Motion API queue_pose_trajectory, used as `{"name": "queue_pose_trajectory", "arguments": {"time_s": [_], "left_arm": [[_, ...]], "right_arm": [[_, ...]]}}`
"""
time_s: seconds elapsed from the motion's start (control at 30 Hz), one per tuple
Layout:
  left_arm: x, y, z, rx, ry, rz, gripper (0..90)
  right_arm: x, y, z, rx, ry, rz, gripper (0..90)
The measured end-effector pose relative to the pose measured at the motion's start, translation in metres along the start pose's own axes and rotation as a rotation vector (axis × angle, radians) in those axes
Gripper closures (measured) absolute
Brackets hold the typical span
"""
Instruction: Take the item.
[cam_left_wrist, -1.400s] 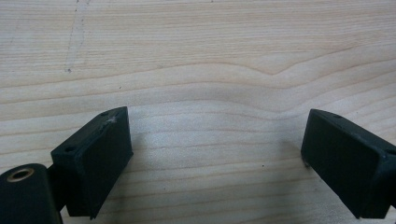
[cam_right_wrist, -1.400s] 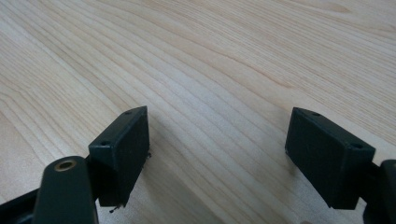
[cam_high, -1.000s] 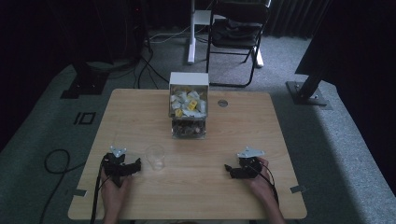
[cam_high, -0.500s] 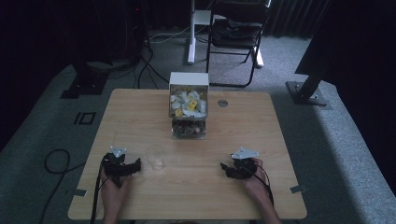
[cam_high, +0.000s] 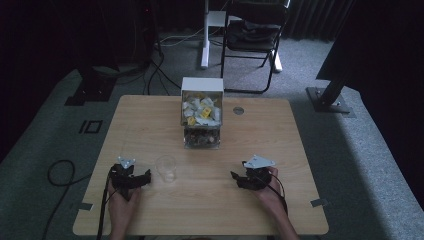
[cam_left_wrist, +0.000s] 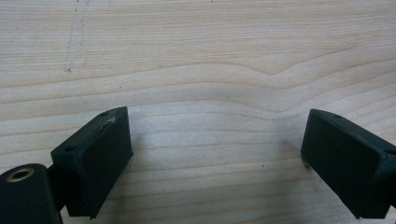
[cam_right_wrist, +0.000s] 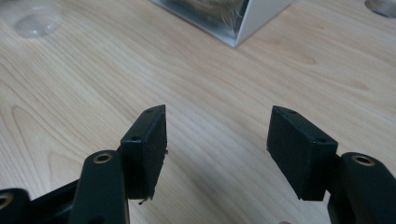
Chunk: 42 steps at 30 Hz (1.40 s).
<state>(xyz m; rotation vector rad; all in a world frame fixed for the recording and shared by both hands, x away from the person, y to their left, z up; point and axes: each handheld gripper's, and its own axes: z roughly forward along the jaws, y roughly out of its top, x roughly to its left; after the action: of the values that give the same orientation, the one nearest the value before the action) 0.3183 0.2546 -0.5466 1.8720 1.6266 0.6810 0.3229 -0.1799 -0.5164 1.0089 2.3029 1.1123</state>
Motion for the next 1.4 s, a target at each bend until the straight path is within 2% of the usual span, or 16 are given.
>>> {"name": "queue_pose_trajectory", "arguments": {"time_s": [0.53,0.97,1.4], "left_arm": [[0.000,0.000,0.000,0.003,0.000,0.001,9.3],[0.000,0.000,0.000,0.002,0.000,0.001,9.3],[0.000,0.000,0.000,0.003,0.000,0.001,9.3]], "right_arm": [[0.007,0.023,0.011,-0.037,0.021,-0.005,40.6],[0.016,0.040,0.021,-0.058,0.047,-0.037,45.3],[0.020,0.049,0.034,-0.067,0.071,-0.024,47.6]]}}
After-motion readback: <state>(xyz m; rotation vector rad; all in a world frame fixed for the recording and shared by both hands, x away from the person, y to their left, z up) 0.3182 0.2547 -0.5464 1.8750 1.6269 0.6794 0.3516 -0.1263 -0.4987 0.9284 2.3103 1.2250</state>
